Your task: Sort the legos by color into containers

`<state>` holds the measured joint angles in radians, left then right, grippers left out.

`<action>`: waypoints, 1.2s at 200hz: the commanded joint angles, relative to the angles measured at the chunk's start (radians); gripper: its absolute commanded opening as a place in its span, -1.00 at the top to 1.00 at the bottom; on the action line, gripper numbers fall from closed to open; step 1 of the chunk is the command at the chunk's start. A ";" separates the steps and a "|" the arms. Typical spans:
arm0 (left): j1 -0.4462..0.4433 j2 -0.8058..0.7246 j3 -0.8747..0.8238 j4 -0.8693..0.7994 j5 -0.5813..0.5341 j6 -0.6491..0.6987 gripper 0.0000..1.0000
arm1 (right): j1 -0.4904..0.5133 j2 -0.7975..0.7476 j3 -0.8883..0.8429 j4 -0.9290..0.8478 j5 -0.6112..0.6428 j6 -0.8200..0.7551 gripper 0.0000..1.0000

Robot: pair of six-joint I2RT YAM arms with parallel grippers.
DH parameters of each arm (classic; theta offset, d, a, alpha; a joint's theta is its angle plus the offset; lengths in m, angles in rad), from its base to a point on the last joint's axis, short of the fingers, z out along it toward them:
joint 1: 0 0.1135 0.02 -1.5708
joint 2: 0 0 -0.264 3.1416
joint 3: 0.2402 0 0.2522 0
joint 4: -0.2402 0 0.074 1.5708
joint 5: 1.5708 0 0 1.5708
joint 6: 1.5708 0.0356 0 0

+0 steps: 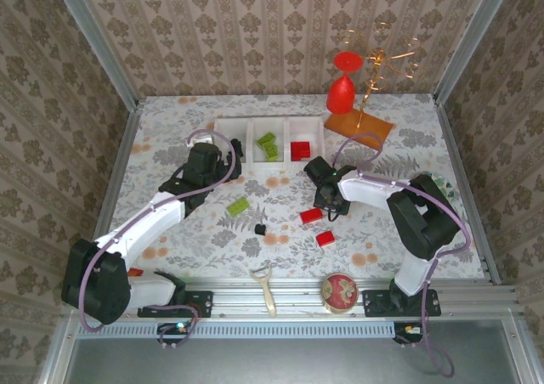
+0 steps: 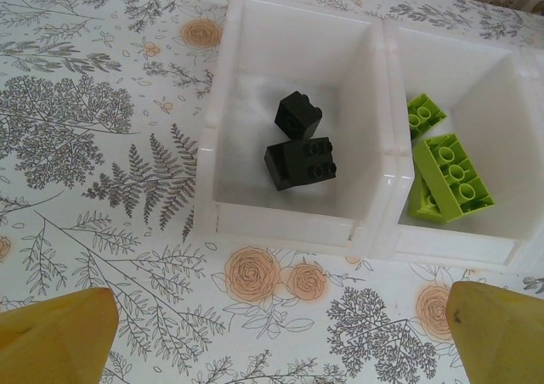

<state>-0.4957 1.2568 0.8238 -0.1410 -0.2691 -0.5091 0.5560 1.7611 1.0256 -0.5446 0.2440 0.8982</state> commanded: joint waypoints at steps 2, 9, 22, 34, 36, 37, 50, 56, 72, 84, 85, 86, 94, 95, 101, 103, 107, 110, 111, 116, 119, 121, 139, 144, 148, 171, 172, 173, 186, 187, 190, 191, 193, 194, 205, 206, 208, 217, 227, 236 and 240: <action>0.006 0.000 -0.018 0.011 0.008 -0.024 -1.00 | -0.005 0.014 -0.016 0.003 -0.011 0.020 0.02; 0.006 0.000 -0.019 0.011 0.007 -0.024 -1.00 | -0.005 0.014 -0.014 0.003 -0.012 0.019 0.06; 0.006 -0.002 -0.019 0.011 0.007 -0.024 -1.00 | -0.005 0.012 -0.013 0.003 -0.011 0.016 0.11; 0.008 -0.003 -0.019 0.011 0.006 -0.023 -1.00 | -0.005 0.007 -0.011 0.003 -0.009 0.010 0.16; 0.007 -0.003 -0.018 0.011 0.006 -0.024 -1.00 | -0.005 0.006 -0.011 0.003 -0.007 0.008 0.17; 0.008 -0.003 -0.018 0.011 0.005 -0.024 -1.00 | -0.005 0.005 -0.012 0.003 -0.007 0.008 0.17; 0.008 -0.004 -0.018 0.011 0.005 -0.024 -1.00 | -0.005 -0.001 -0.007 -0.001 0.001 0.000 0.21; 0.008 -0.003 -0.018 0.011 0.005 -0.023 -1.00 | -0.005 -0.004 -0.005 -0.007 0.008 -0.002 0.22; 0.008 -0.004 -0.020 0.013 0.005 -0.023 -1.00 | -0.004 -0.012 -0.002 -0.018 0.022 -0.015 0.24; 0.008 -0.003 -0.020 0.015 0.005 -0.025 -1.00 | -0.003 -0.015 0.000 -0.019 0.030 -0.026 0.24; 0.008 -0.003 -0.020 0.015 0.005 -0.026 -1.00 | -0.003 -0.014 0.001 -0.019 0.030 -0.027 0.24; 0.008 -0.003 -0.020 0.015 0.004 -0.025 -1.00 | -0.004 -0.013 0.001 -0.020 0.031 -0.029 0.24; 0.008 -0.003 -0.020 0.015 0.005 -0.026 -1.00 | -0.004 -0.013 0.002 -0.023 0.034 -0.034 0.24; 0.008 -0.003 -0.020 0.015 0.005 -0.026 -1.00 | -0.004 -0.013 0.003 -0.023 0.034 -0.035 0.24; 0.008 -0.003 -0.020 0.015 0.005 -0.025 -1.00 | -0.004 -0.011 0.004 -0.023 0.033 -0.041 0.22; 0.008 -0.003 -0.020 0.015 0.004 -0.025 -1.00 | -0.005 -0.010 0.005 -0.023 0.034 -0.043 0.21; 0.008 -0.003 -0.020 0.015 0.005 -0.025 -1.00 | -0.004 -0.008 0.005 -0.024 0.033 -0.046 0.19; 0.008 -0.004 -0.020 0.015 0.005 -0.025 -1.00 | -0.004 -0.007 0.007 -0.026 0.034 -0.048 0.17; 0.008 -0.004 -0.020 0.015 0.005 -0.025 -1.00 | -0.004 -0.006 0.008 -0.026 0.034 -0.048 0.17; 0.008 -0.003 -0.020 0.015 0.005 -0.025 -1.00 | -0.004 -0.002 0.008 -0.030 0.034 -0.047 0.14; 0.008 -0.003 -0.020 0.015 0.005 -0.025 -1.00 | -0.004 -0.001 0.010 -0.032 0.034 -0.048 0.12; 0.008 -0.003 -0.020 0.015 0.005 -0.025 -1.00 | -0.004 0.001 0.012 -0.033 0.035 -0.047 0.11; 0.008 -0.005 -0.020 0.012 0.005 -0.025 -1.00 | -0.004 0.003 0.010 -0.044 0.035 -0.037 0.00; 0.008 -0.007 -0.020 0.012 0.005 -0.025 -1.00 | -0.004 0.002 0.008 -0.047 0.037 -0.033 -0.03; 0.008 -0.007 -0.021 0.012 0.004 -0.025 -1.00 | -0.004 0.001 0.006 -0.050 0.039 -0.028 -0.06; 0.009 -0.009 -0.022 0.012 0.003 -0.026 -1.00 | -0.004 -0.013 -0.007 -0.074 0.060 -0.016 -0.14; 0.009 -0.009 -0.022 0.012 0.003 -0.026 -1.00 | -0.004 -0.014 -0.007 -0.076 0.060 -0.015 -0.15; 0.009 -0.009 -0.022 0.012 0.003 -0.026 -1.00 | -0.004 -0.015 -0.008 -0.076 0.061 -0.015 -0.15; 0.009 -0.010 -0.022 0.012 0.002 -0.026 -1.00 | -0.004 -0.028 -0.019 -0.083 0.064 -0.017 -0.19; 0.009 -0.010 -0.022 0.011 0.003 -0.025 -1.00 | -0.004 -0.029 -0.020 -0.083 0.064 -0.017 -0.20; 0.009 -0.009 -0.022 0.012 0.004 -0.027 -1.00 | -0.004 -0.032 -0.023 -0.083 0.063 -0.017 -0.21; 0.009 -0.009 -0.022 0.012 0.003 -0.026 -1.00 | -0.004 -0.033 -0.024 -0.083 0.063 -0.018 -0.22; 0.009 -0.009 -0.022 0.013 0.003 -0.026 -1.00 | -0.004 -0.035 -0.026 -0.084 0.062 -0.018 -0.23; 0.009 -0.009 -0.022 0.014 0.003 -0.026 -1.00 | -0.004 -0.037 -0.026 -0.084 0.062 -0.018 -0.23; 0.009 -0.010 -0.022 0.014 0.003 -0.027 -1.00 | -0.004 -0.047 -0.035 -0.087 0.061 -0.020 -0.26; 0.009 -0.010 -0.022 0.014 0.003 -0.027 -1.00 | -0.004 -0.048 -0.036 -0.087 0.061 -0.020 -0.26; 0.009 -0.010 -0.022 0.014 0.004 -0.027 -1.00 | -0.004 -0.050 -0.035 -0.089 0.060 -0.020 -0.27; 0.009 -0.009 -0.022 0.014 0.002 -0.026 -1.00 | -0.004 -0.057 -0.040 -0.092 0.060 -0.021 -0.29; 0.010 -0.010 -0.022 0.014 0.003 -0.027 -1.00 | -0.004 -0.064 -0.044 -0.095 0.059 -0.019 -0.29; 0.011 -0.009 -0.022 0.014 0.002 -0.027 -1.00 | -0.004 -0.072 -0.048 -0.094 0.059 -0.017 -0.29; 0.011 -0.008 -0.020 0.014 0.003 -0.026 -1.00 | -0.004 -0.076 -0.050 -0.091 0.058 -0.018 -0.29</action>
<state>-0.4953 1.2568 0.8127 -0.1322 -0.2687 -0.5175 0.5545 1.7271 0.9936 -0.5926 0.2752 0.8673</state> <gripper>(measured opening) 0.999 0.644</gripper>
